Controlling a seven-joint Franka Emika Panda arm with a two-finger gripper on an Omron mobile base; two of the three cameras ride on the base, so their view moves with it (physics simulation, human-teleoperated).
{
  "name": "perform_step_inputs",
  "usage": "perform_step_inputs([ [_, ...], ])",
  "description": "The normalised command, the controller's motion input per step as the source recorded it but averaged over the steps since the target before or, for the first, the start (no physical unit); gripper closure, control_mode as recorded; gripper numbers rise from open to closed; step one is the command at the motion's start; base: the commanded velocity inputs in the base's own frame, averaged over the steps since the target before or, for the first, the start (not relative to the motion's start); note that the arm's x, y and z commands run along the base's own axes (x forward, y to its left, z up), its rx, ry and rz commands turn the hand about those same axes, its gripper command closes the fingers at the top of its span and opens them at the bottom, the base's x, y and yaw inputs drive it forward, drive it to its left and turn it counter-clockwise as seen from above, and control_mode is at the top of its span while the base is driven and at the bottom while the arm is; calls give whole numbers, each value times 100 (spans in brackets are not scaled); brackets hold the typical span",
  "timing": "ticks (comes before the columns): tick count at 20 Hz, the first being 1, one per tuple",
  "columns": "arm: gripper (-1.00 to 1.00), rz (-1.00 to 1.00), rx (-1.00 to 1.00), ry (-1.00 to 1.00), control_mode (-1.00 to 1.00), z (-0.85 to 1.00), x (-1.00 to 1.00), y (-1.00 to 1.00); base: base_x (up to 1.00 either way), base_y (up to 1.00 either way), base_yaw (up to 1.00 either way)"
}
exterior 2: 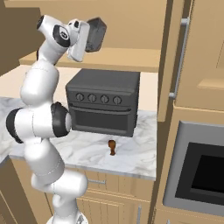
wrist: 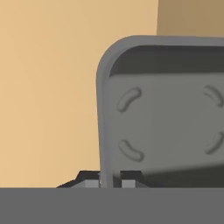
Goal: Retrieve the tupperware from the cabinet, then place the raw meat into the tupperware to avoid contamination.
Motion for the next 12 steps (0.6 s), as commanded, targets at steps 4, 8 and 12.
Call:
perform_step_inputs([
  [4, 100, -7, 0, 0, -100, 0, -54, 0, 0, 0, 0],
  [8, 100, -8, 0, 0, -100, 0, -65, 0, 0, 0, 0],
  [12, 100, -8, 0, 0, -100, 0, -70, 0, 0, 0, 0],
])
